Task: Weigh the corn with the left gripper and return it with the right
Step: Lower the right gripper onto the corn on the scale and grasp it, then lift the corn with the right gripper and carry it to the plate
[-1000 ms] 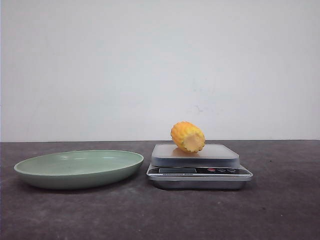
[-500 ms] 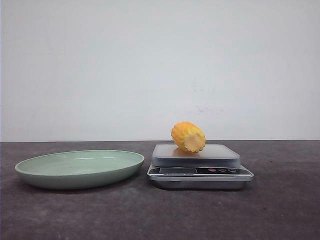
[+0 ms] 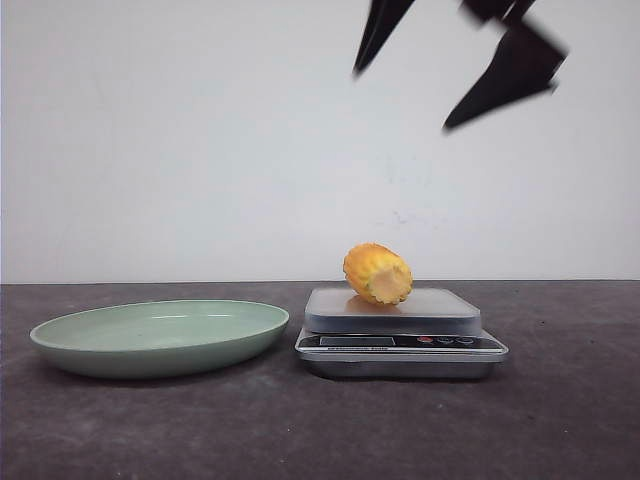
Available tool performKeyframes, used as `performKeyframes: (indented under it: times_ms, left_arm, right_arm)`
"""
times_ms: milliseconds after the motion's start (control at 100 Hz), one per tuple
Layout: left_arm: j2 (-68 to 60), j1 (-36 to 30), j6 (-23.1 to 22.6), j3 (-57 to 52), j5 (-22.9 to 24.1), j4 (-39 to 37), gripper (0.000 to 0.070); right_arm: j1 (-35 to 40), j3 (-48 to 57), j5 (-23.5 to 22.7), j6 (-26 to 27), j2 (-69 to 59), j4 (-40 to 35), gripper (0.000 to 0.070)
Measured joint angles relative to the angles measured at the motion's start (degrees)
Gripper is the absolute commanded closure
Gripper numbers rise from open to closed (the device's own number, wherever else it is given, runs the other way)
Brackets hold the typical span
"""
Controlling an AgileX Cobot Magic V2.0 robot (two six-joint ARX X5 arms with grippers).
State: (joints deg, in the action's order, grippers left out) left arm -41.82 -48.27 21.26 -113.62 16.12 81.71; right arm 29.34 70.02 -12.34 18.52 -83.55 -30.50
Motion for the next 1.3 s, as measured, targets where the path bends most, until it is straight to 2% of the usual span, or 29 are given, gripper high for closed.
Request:
performKeyframes:
  times_ms: [220, 430, 560, 690, 820, 860, 900, 950, 1000, 1010, 1139, 1299]
  left_arm:
    - [2.5, 0.0, 1.3, 8.2, 0.0, 0.0, 0.0000]
    - [3.4, 0.0, 3.9, 15.4, -1.5, 0.0, 0.0000]
    - [3.4, 0.0, 4.5, 16.0, -1.5, 0.0, 0.0000]
    - [3.7, 0.0, 4.9, 16.0, -1.5, 0.0, 0.0000]
    - [3.8, 0.0, 5.1, 16.0, -1.5, 0.0, 0.0000]
    - [3.9, 0.0, 5.1, 16.0, -1.5, 0.0, 0.0000]
    - [4.0, 0.0, 5.1, 16.0, -1.5, 0.0, 0.0000]
    - [4.1, 0.0, 5.1, 16.0, -1.5, 0.0, 0.0000]
    - [4.1, 0.0, 5.1, 16.0, -1.5, 0.0, 0.0000]
    - [4.1, 0.0, 5.1, 16.0, -1.5, 0.0, 0.0000]
    - [4.1, 0.0, 5.1, 16.0, -1.5, 0.0, 0.0000]
    - [4.1, 0.0, 5.2, 16.0, -1.5, 0.0, 0.0000]
  right_arm:
    - [-0.2, 5.5, 1.9, 0.0, -10.9, -3.6, 0.0088]
    - [0.0, 5.5, 2.1, 0.1, -15.6, -4.3, 0.0099]
    - [0.1, 5.5, 2.1, 0.5, -17.8, -5.6, 0.0140]
    - [0.2, 5.5, 1.9, 0.9, -19.0, -7.4, 0.0221]
    - [0.2, 5.5, 1.9, 1.0, -19.6, -9.4, 0.0239]
    - [0.2, 5.5, 1.9, 1.0, -19.8, -9.6, 0.0274]
    - [0.3, 5.6, 2.1, 1.1, -20.0, -9.7, 0.0353]
    - [0.2, 5.8, 2.1, 1.1, -20.1, -9.9, 0.0502]
    - [0.3, 5.9, 1.7, 1.0, -20.5, -10.1, 0.0690]
    - [0.3, 5.9, 1.6, 0.9, -20.5, -10.1, 0.0700]
    - [0.6, 6.1, -2.1, -0.3, -21.1, -10.1, 0.0700]
    - [1.6, 6.0, -2.4, -0.7, -20.8, -9.1, 0.0700]
